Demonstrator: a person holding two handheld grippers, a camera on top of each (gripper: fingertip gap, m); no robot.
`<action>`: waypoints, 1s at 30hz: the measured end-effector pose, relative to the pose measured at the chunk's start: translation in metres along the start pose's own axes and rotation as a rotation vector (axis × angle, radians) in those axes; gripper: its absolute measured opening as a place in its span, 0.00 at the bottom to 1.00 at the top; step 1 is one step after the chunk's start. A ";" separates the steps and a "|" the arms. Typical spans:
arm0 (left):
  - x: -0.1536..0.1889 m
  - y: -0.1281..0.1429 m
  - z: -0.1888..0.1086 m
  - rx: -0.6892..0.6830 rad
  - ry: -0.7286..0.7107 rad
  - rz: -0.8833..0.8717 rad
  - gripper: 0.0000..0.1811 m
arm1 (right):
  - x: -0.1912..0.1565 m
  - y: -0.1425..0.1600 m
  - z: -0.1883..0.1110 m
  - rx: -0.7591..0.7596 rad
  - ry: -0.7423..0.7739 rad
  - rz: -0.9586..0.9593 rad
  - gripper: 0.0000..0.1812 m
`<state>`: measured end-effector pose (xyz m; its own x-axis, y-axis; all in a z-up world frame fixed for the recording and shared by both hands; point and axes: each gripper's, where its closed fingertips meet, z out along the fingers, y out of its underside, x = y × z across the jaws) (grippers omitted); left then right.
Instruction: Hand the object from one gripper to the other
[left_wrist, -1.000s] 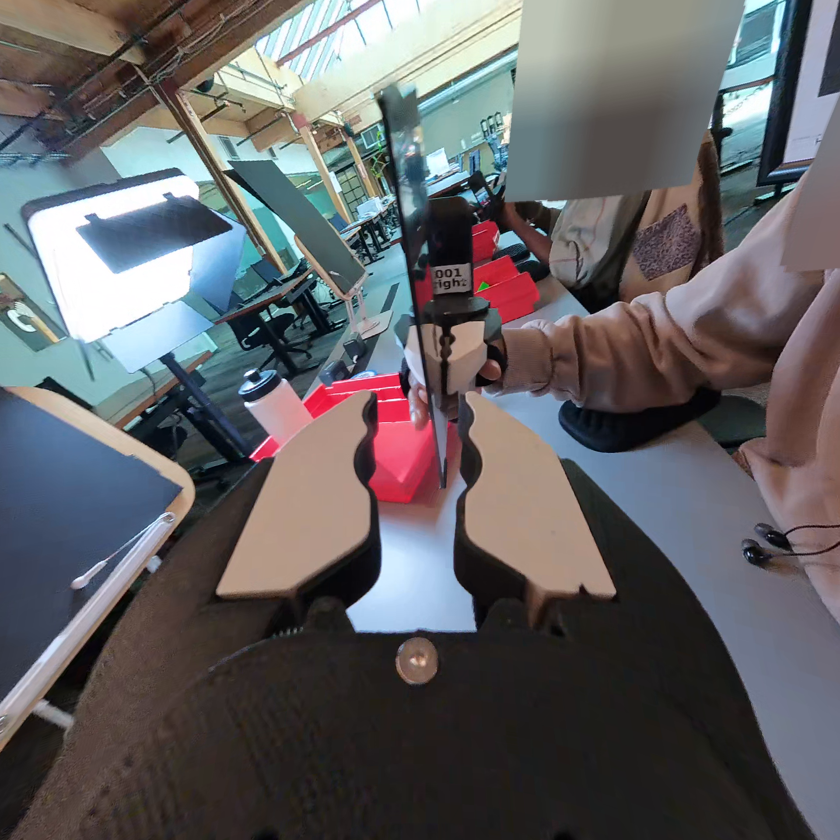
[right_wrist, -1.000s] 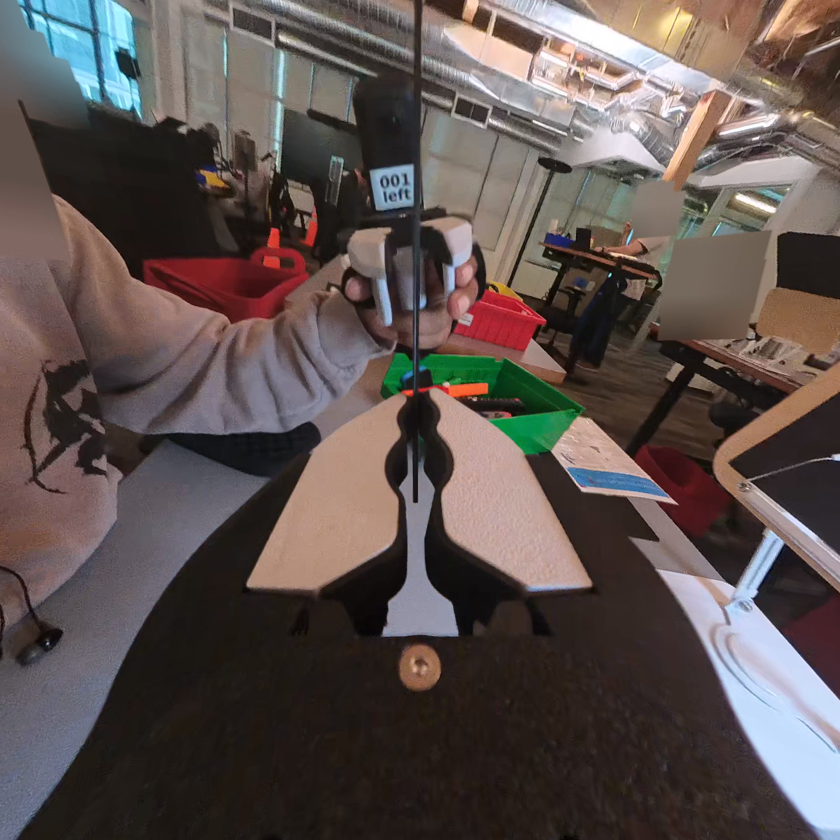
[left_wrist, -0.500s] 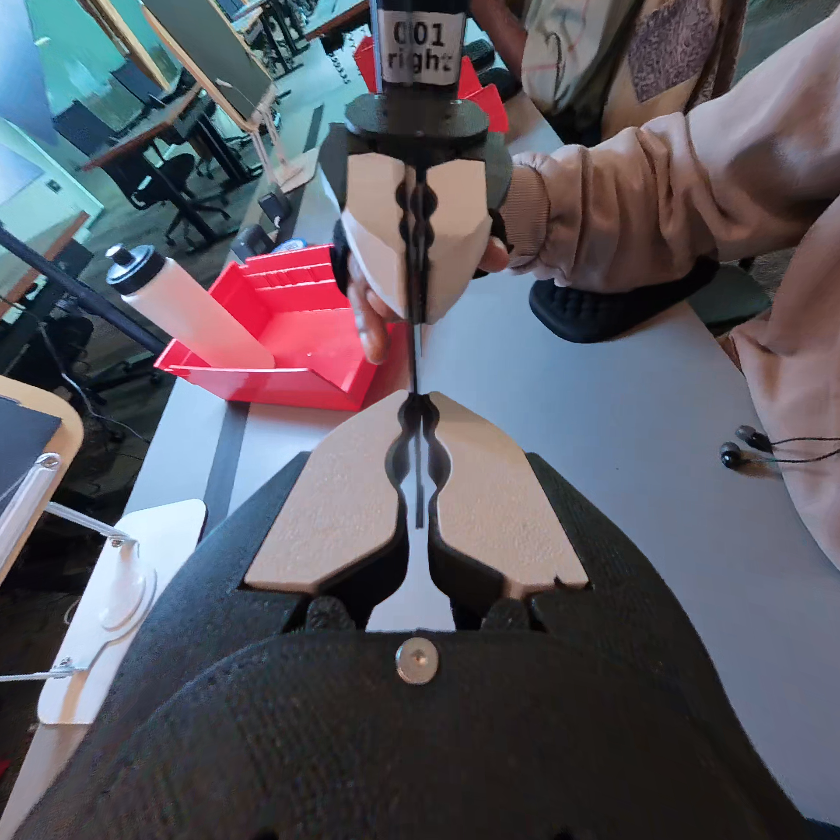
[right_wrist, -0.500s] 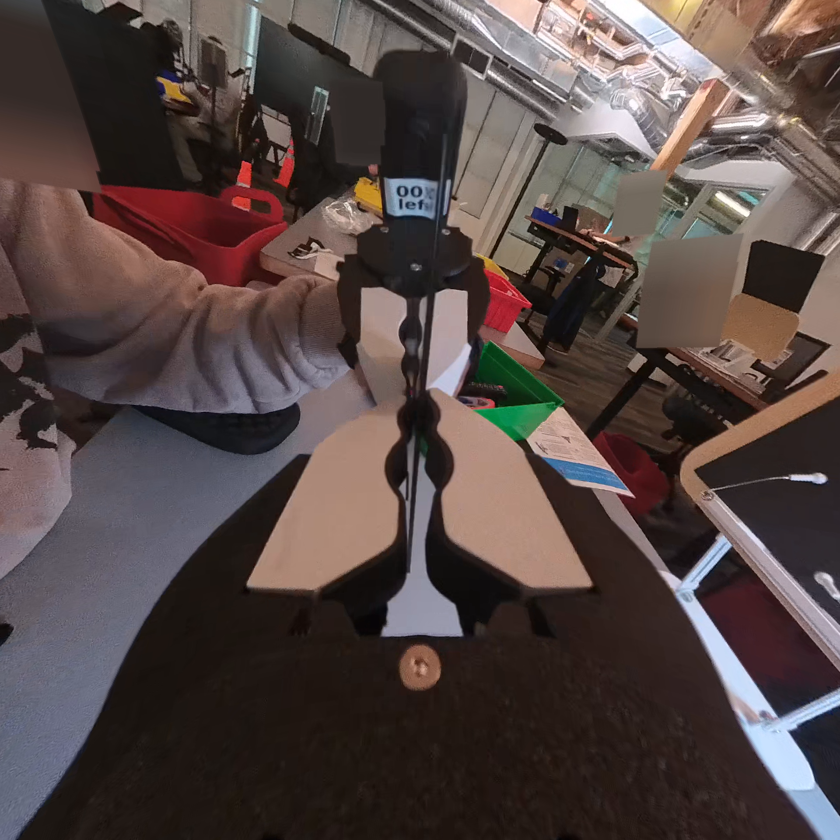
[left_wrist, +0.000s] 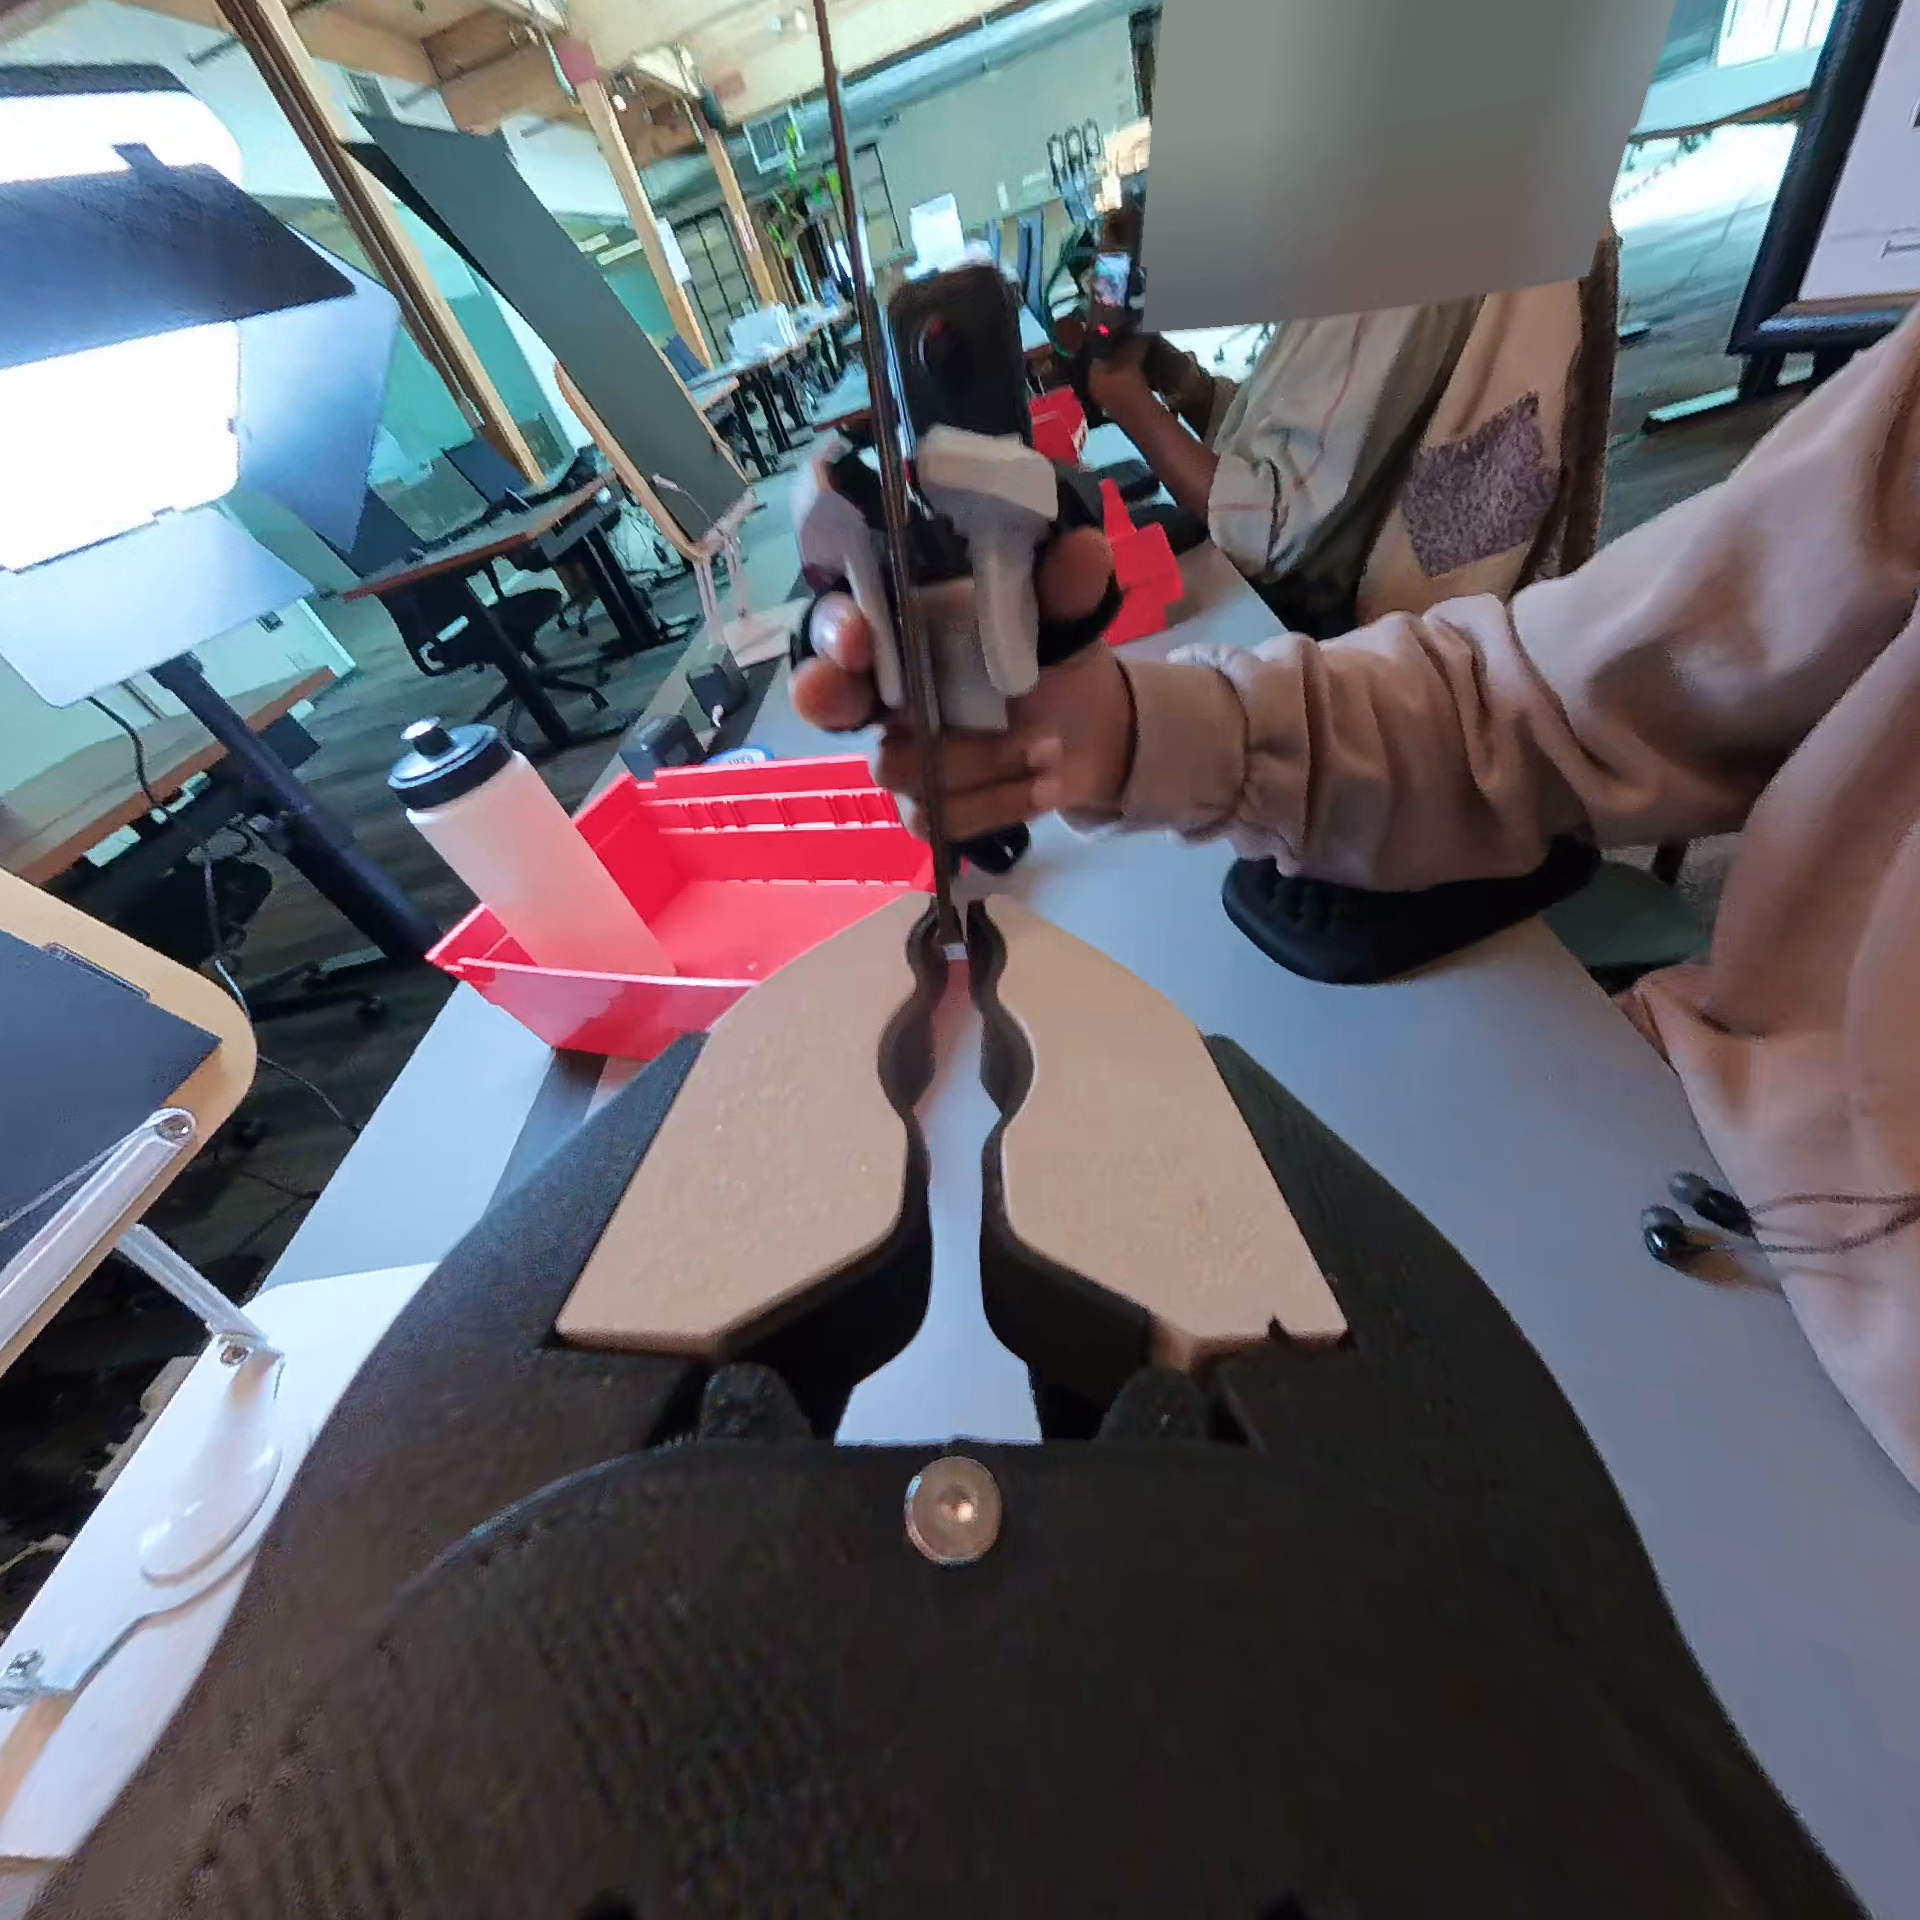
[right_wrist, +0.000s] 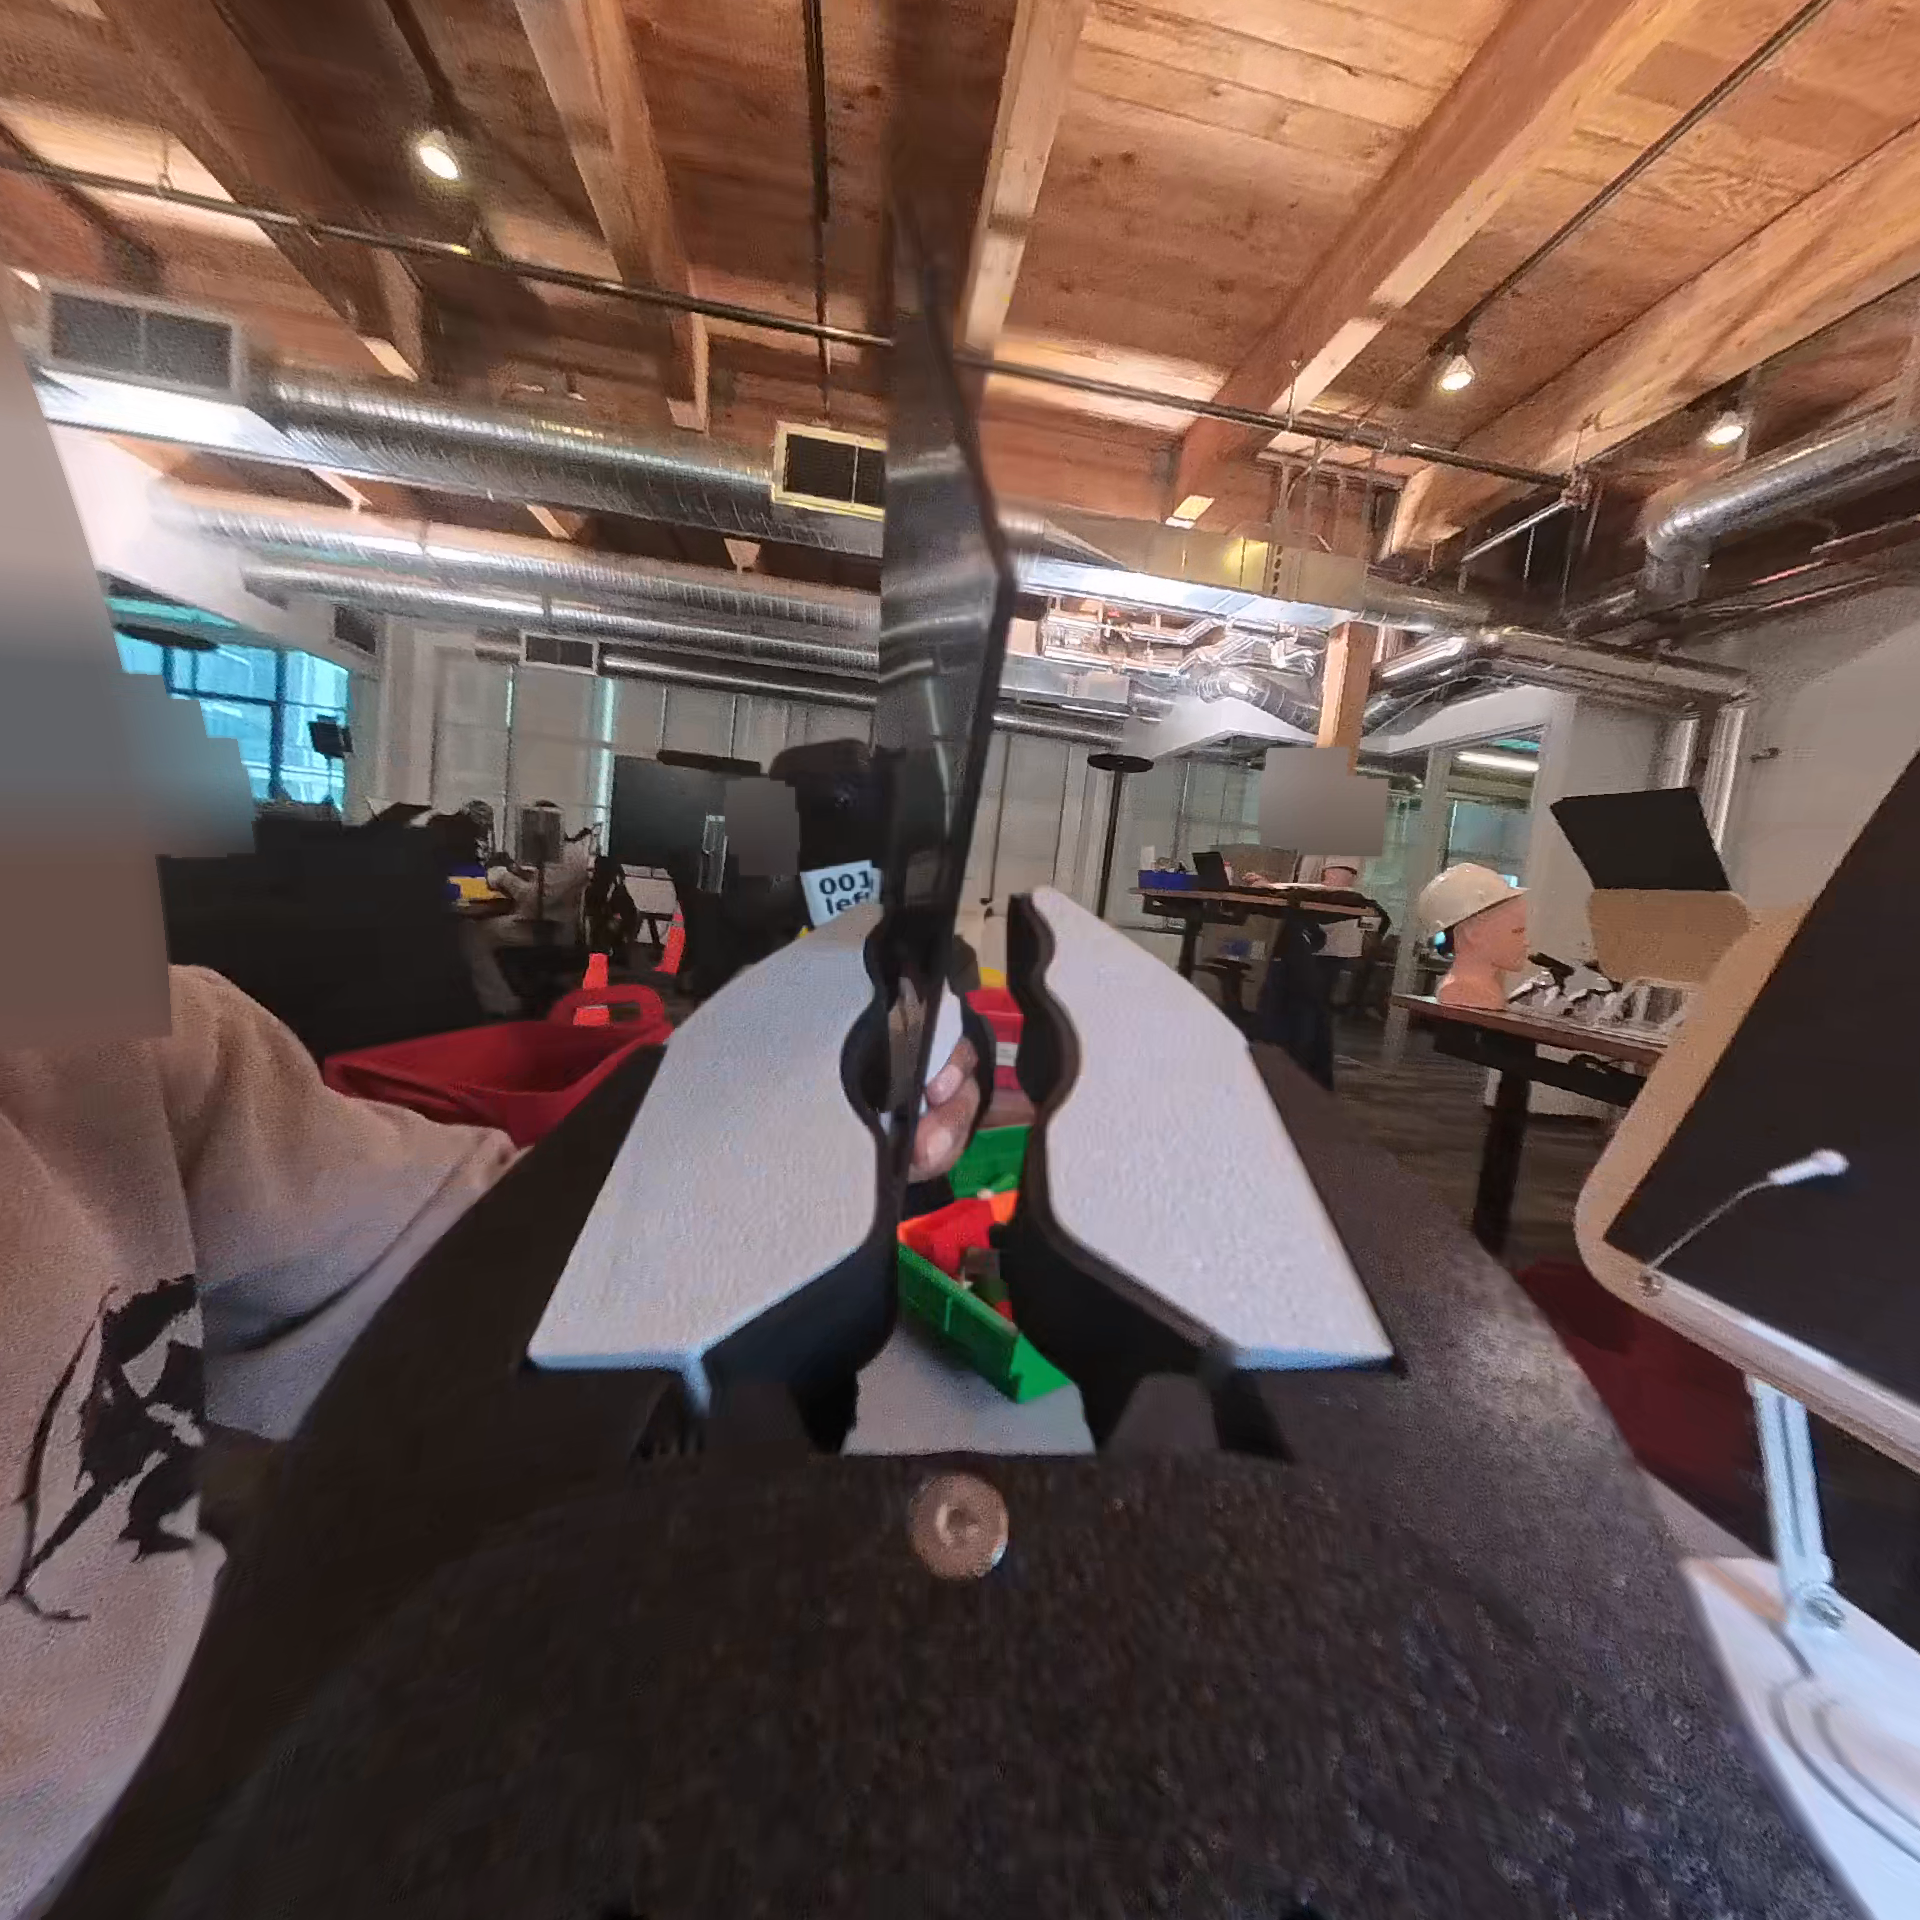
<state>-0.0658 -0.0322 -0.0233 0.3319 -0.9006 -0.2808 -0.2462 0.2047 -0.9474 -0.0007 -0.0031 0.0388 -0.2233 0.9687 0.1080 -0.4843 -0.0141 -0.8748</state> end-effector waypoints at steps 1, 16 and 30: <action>0.002 0.000 -0.003 -0.015 0.013 0.002 0.02 | 0.000 -0.004 -0.003 -0.021 -0.001 -0.021 0.13; 0.005 -0.040 0.010 0.342 -0.059 0.010 0.02 | -0.015 -0.020 0.004 0.235 -0.080 0.152 0.01; -0.005 -0.062 -0.036 0.432 -0.024 -0.056 0.02 | -0.025 -0.009 -0.001 -0.029 -0.116 -0.056 0.01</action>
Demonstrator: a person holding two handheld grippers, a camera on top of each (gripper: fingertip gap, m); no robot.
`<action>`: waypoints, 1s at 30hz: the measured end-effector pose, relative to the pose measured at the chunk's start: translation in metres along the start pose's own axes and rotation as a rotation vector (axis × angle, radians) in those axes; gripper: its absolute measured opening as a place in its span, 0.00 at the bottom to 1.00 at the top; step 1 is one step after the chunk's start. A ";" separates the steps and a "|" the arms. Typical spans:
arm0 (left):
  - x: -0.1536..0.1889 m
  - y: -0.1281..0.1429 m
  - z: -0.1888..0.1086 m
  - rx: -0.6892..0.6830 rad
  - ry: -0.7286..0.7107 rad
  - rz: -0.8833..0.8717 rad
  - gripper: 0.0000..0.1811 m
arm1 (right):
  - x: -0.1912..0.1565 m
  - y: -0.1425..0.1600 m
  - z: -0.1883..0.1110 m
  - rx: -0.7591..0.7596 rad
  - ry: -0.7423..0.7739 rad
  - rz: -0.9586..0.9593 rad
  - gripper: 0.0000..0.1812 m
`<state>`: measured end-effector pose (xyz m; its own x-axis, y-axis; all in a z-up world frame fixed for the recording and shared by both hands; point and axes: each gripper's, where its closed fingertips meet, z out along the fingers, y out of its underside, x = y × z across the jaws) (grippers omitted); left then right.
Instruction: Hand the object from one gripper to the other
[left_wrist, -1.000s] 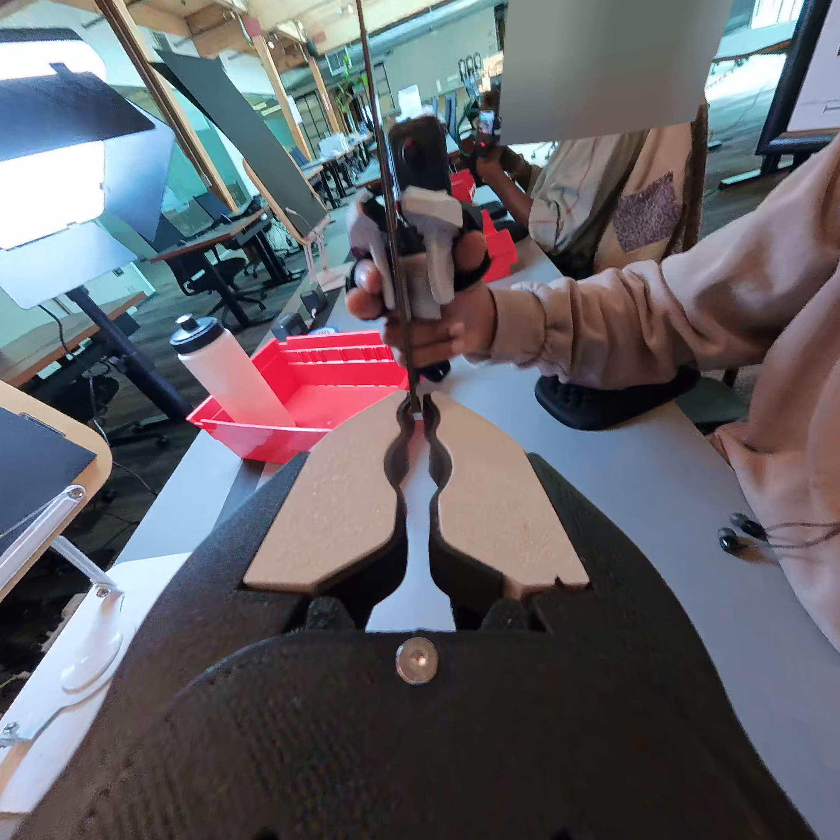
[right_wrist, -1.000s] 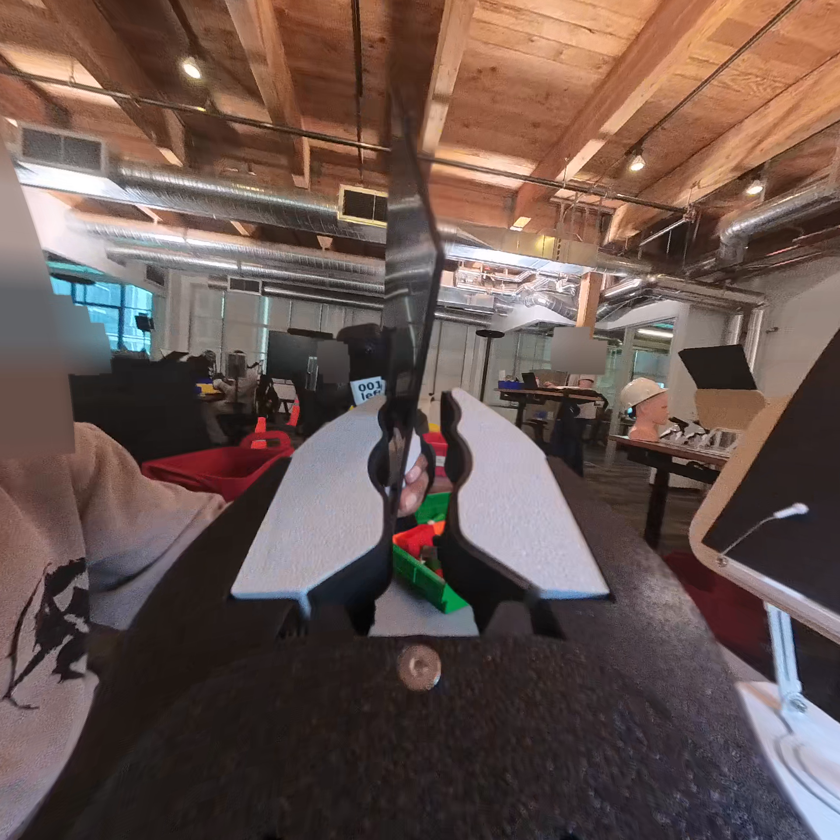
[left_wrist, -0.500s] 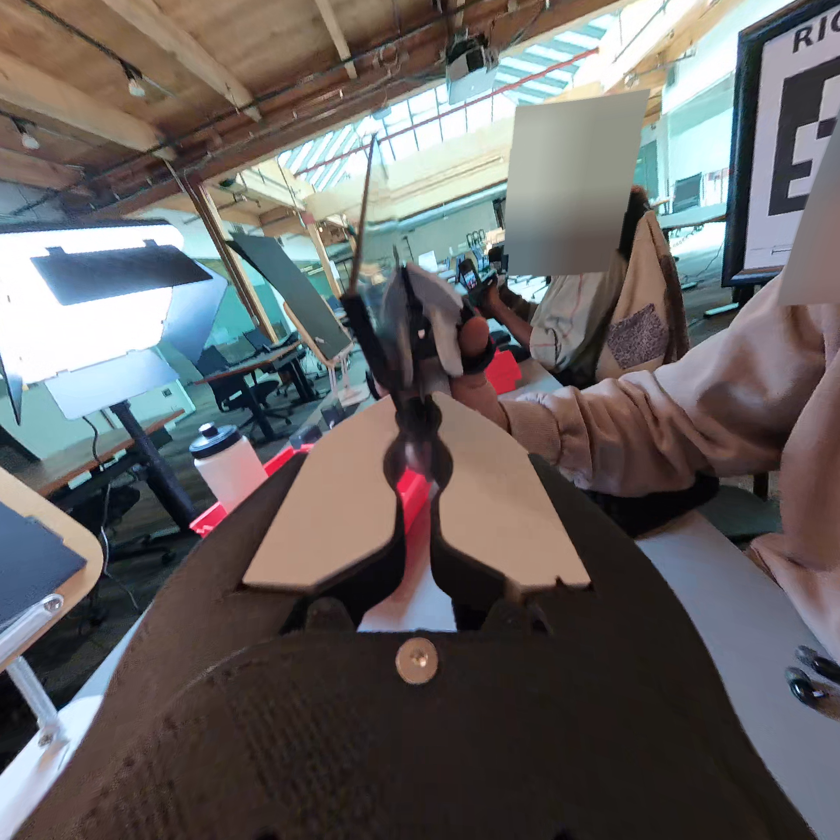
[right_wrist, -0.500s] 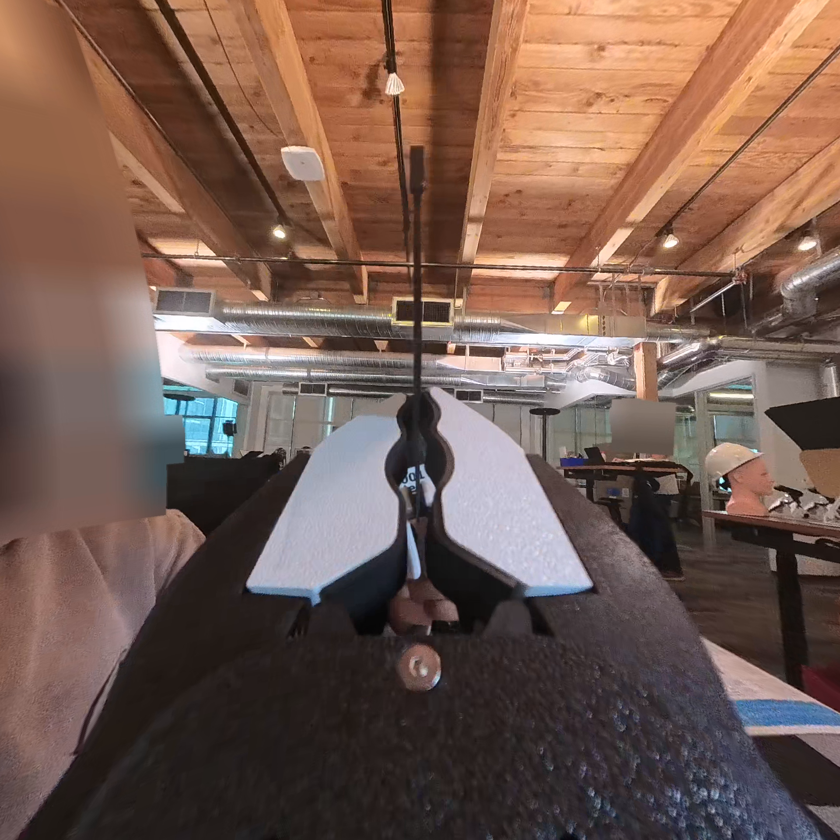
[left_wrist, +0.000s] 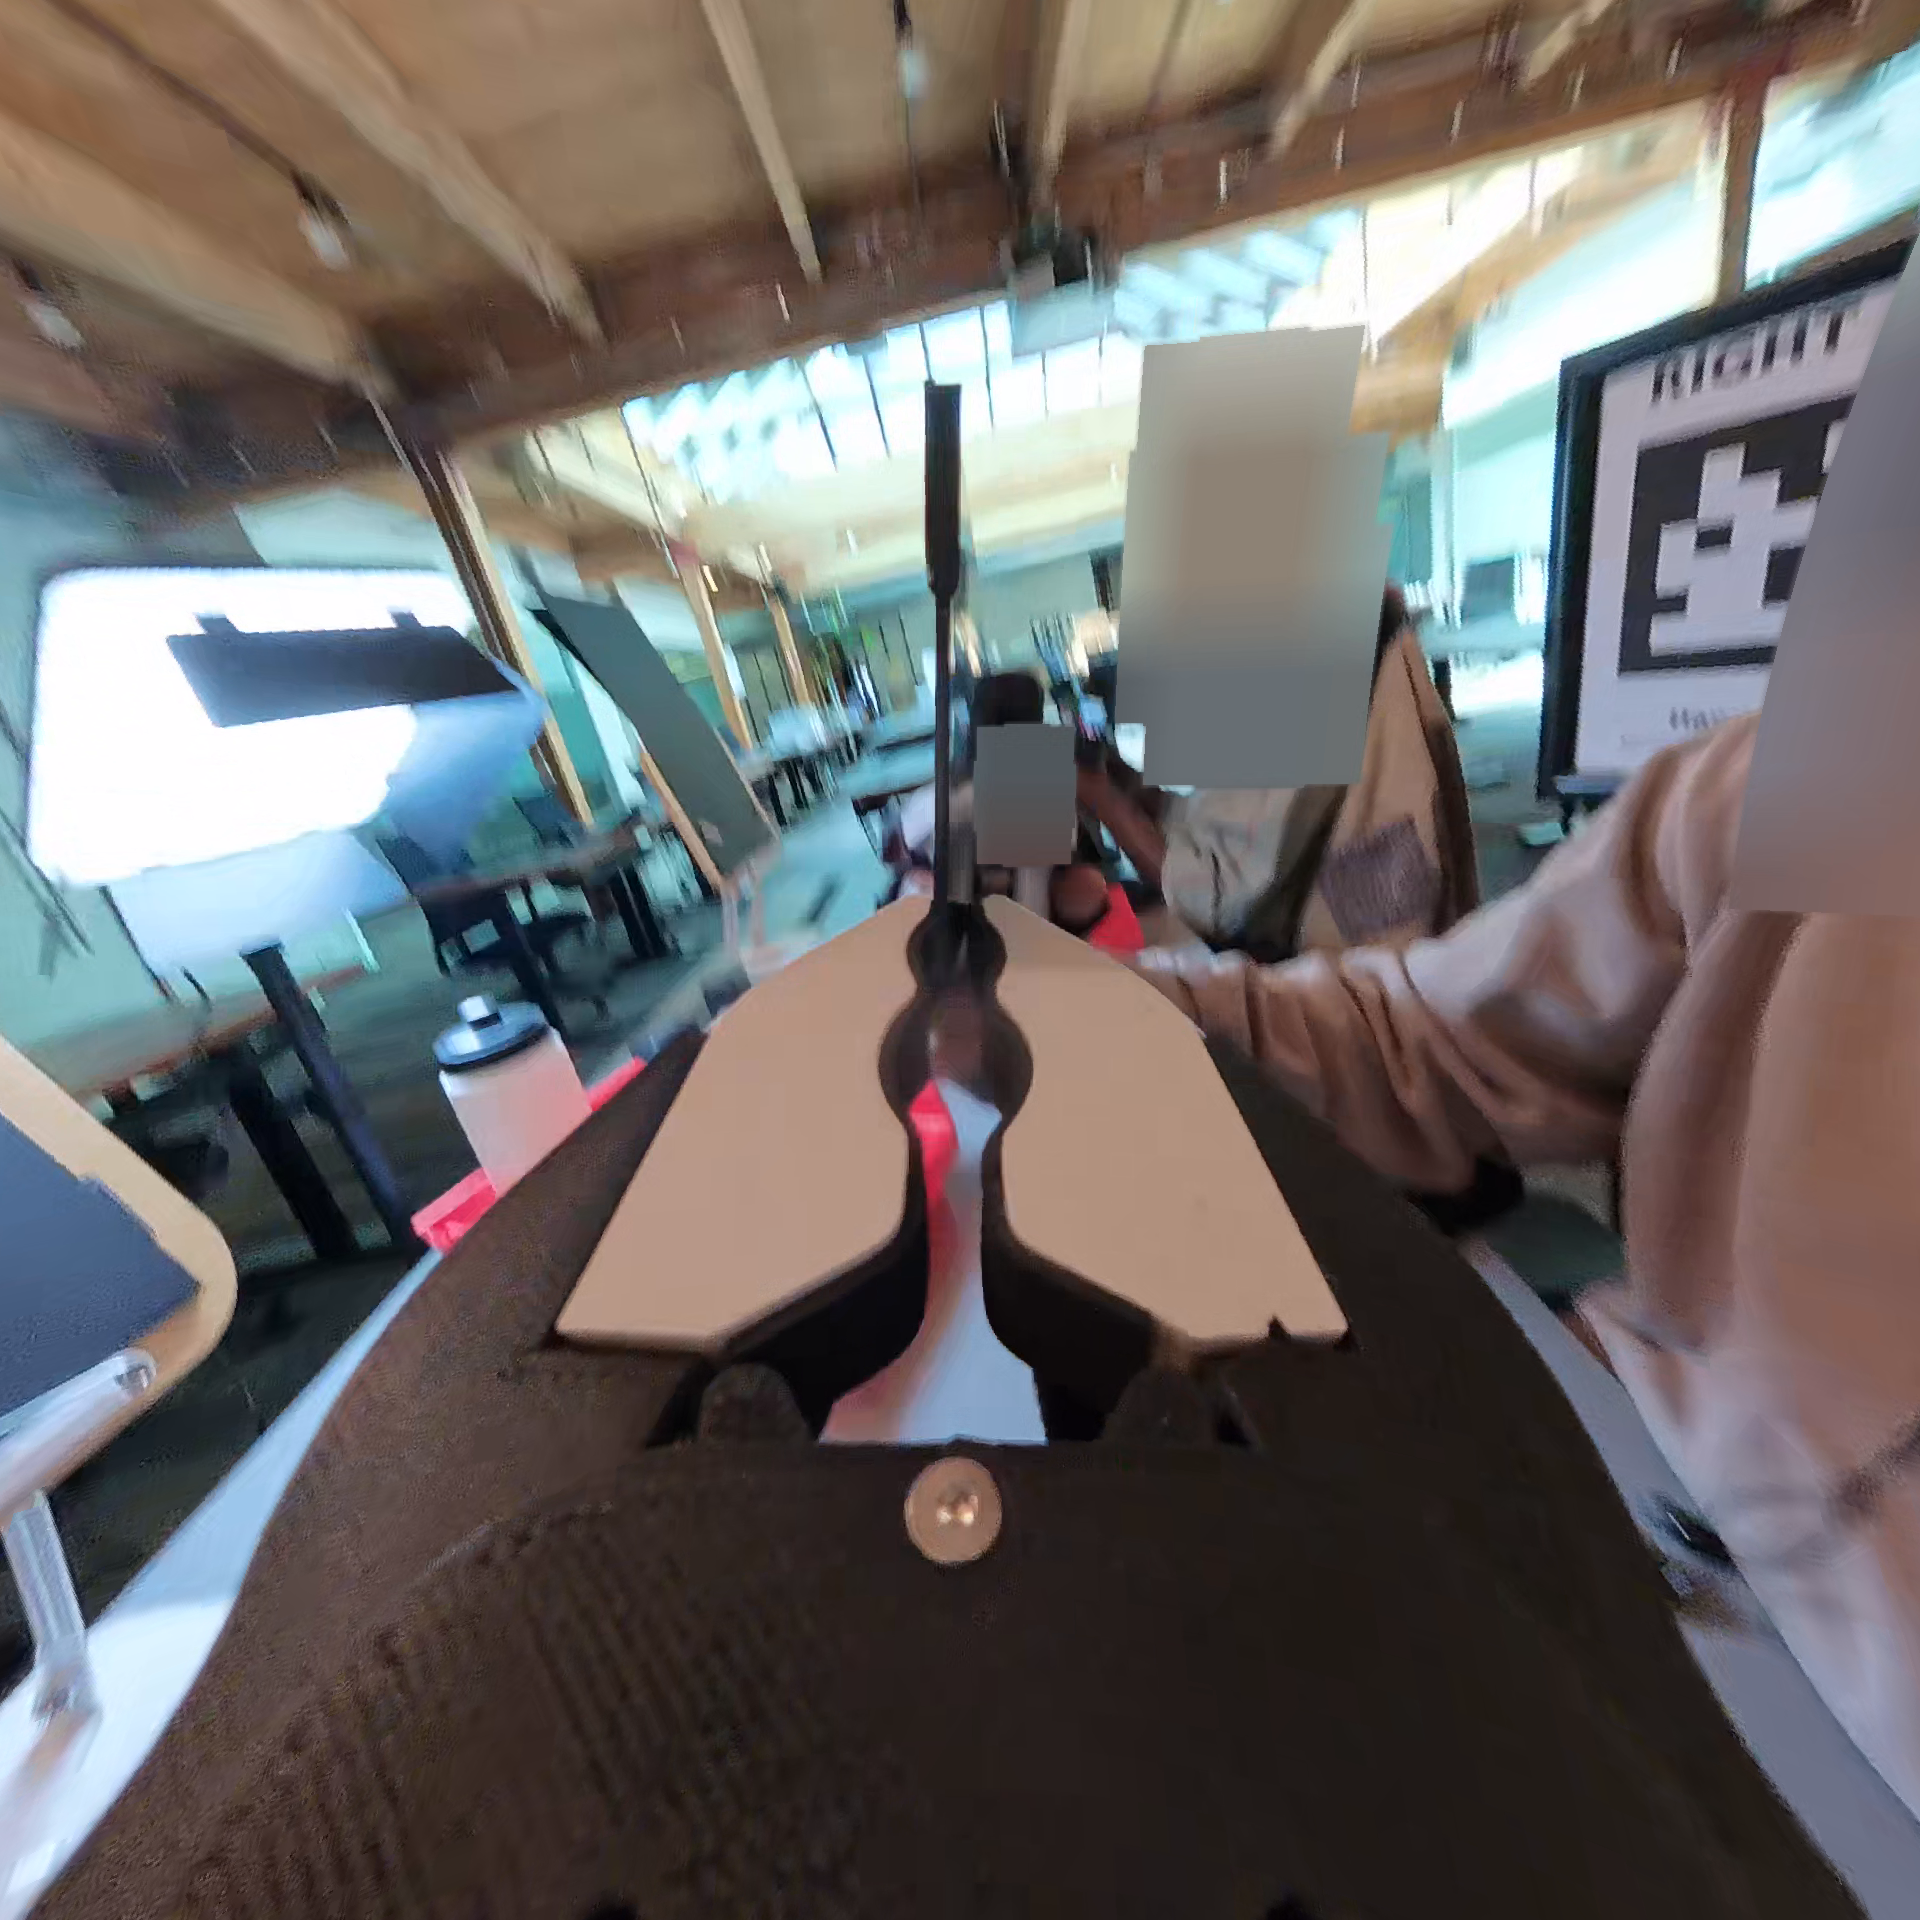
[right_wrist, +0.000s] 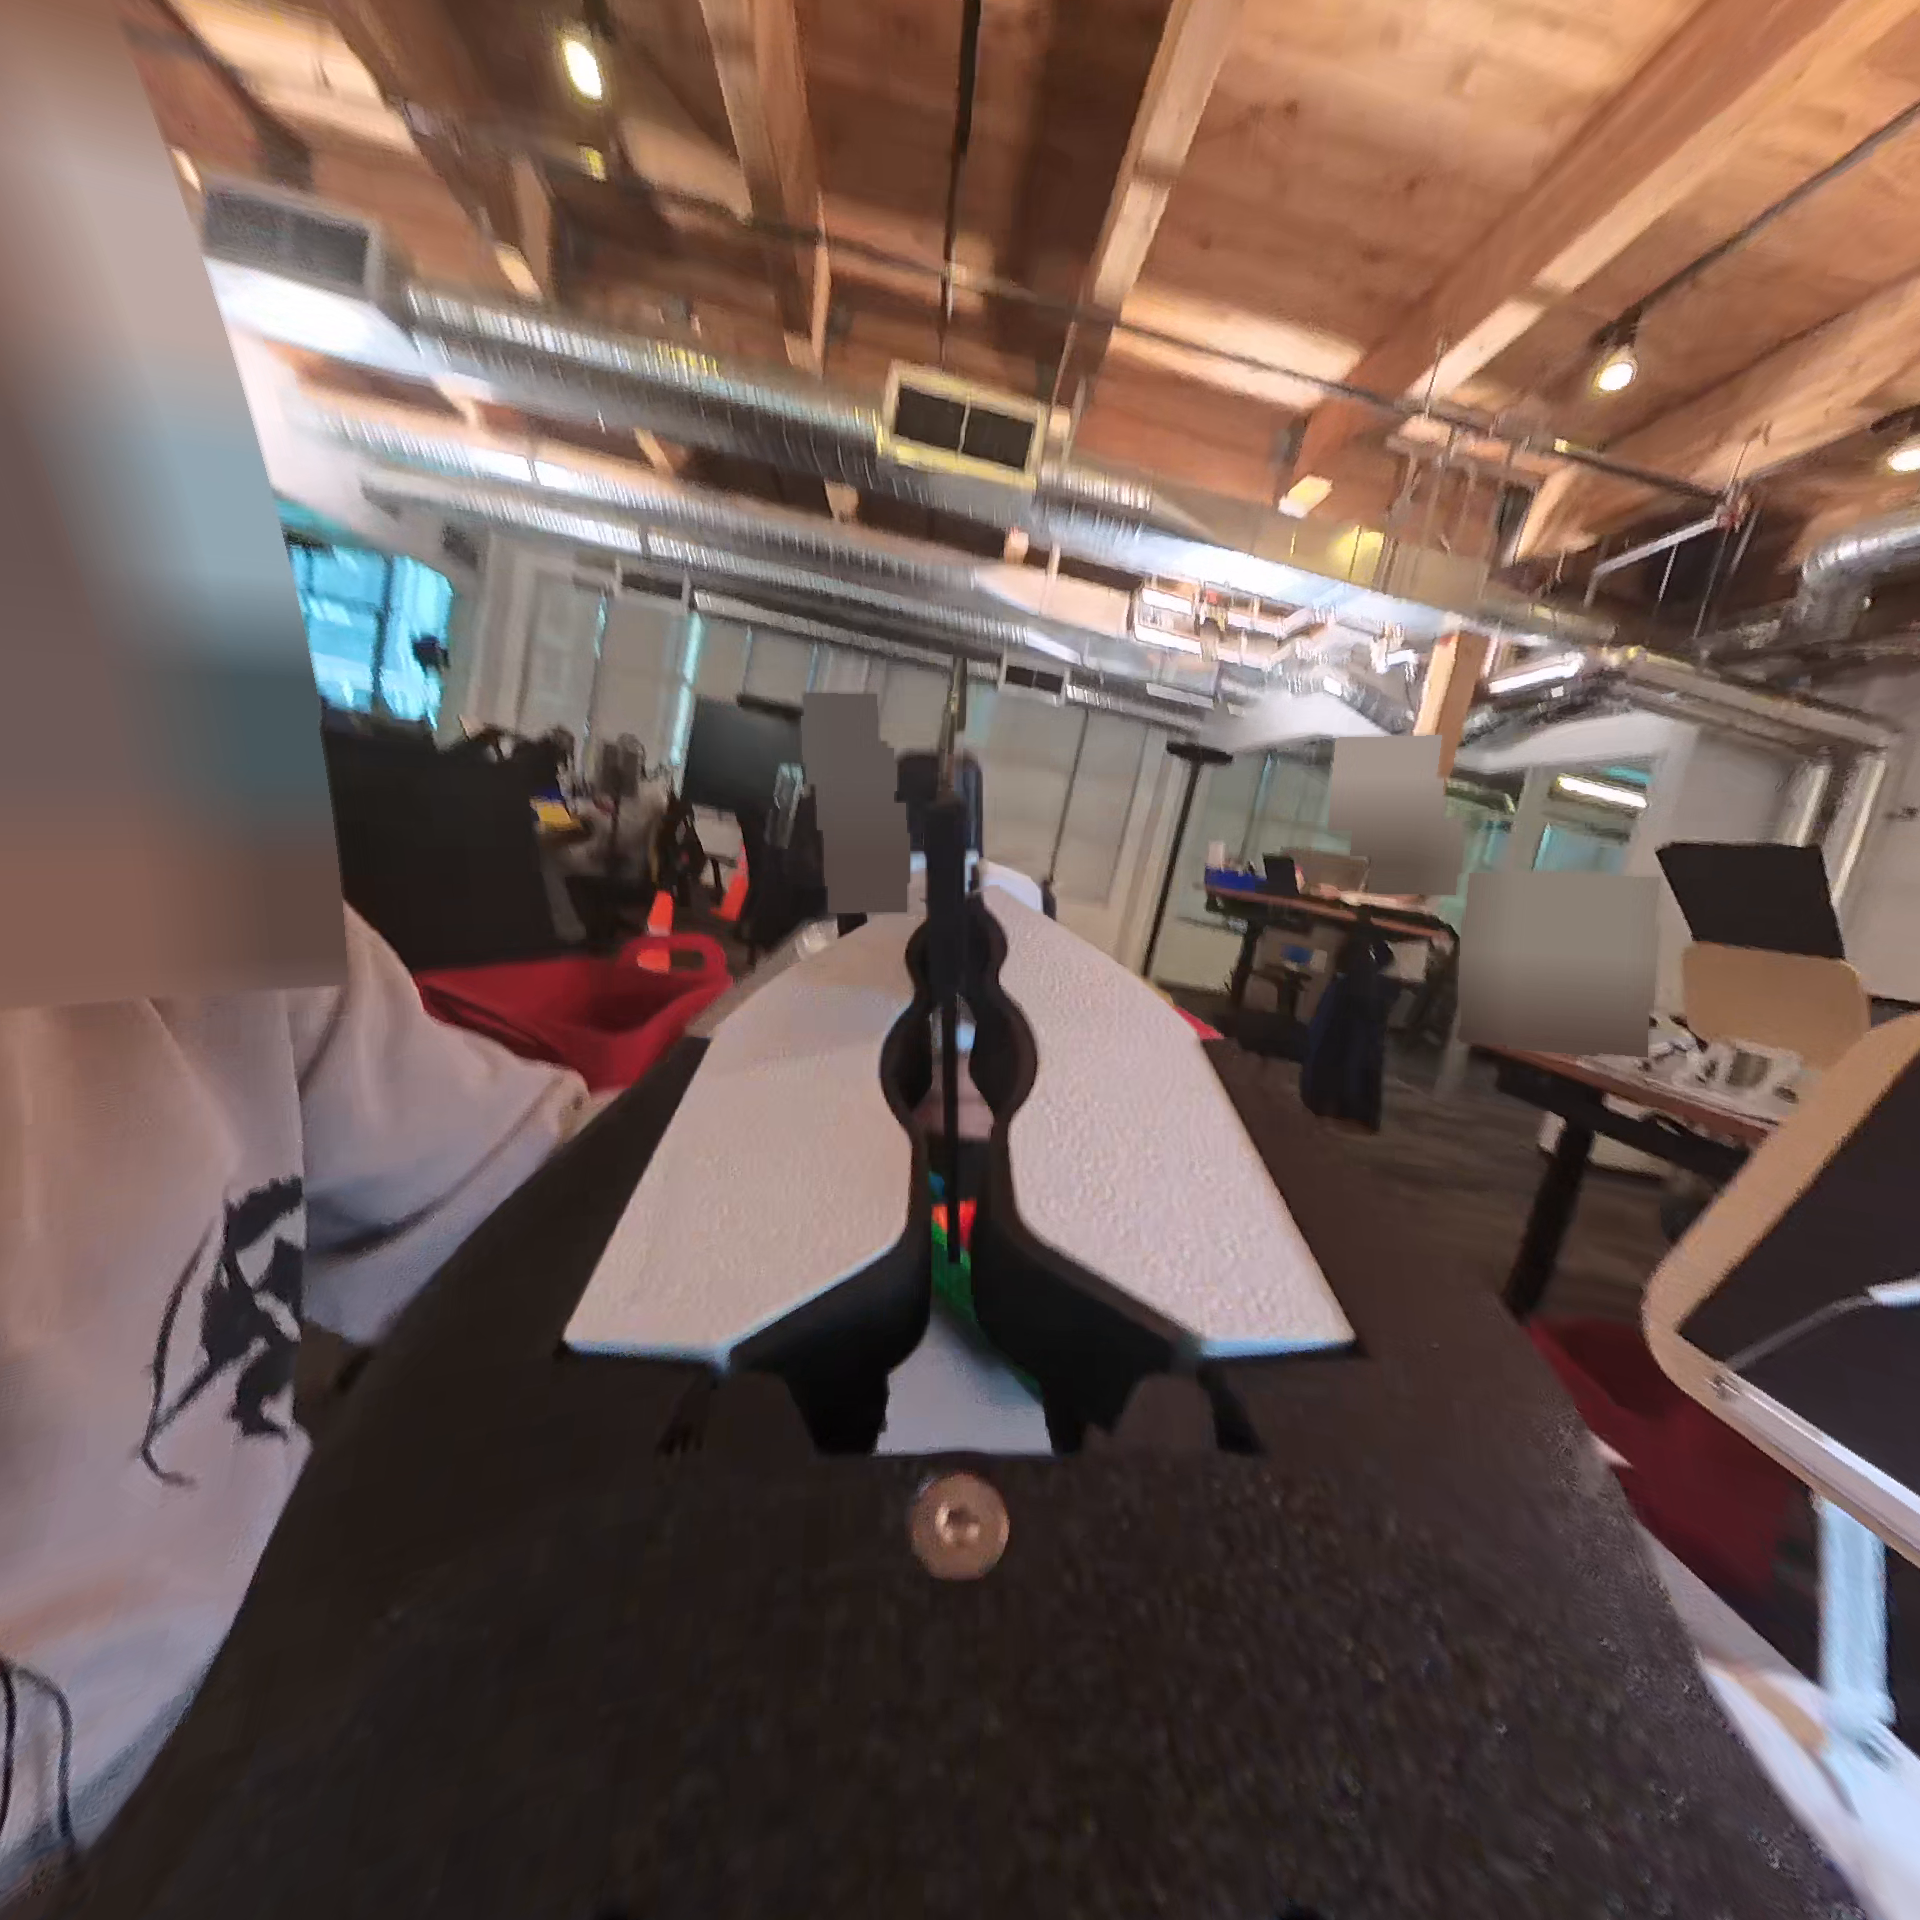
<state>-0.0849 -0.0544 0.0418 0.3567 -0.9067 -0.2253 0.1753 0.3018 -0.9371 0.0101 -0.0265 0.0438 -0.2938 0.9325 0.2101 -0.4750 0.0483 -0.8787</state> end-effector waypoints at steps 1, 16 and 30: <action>-0.001 -0.005 0.003 0.066 -0.027 0.019 0.07 | 0.000 -0.005 0.001 0.068 -0.005 0.041 0.01; 0.007 0.043 0.004 -0.383 0.018 -0.093 0.01 | 0.003 0.074 0.013 -0.401 0.052 -0.110 0.17; 0.013 0.054 0.036 -0.265 -0.014 0.009 0.01 | -0.003 0.048 0.033 -0.034 0.040 0.135 0.02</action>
<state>-0.0371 -0.0395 -0.0022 0.3701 -0.8997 -0.2315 -0.0732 0.2202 -0.9727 -0.0389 -0.0389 0.0147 -0.3198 0.9447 0.0719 -0.4050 -0.0677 -0.9118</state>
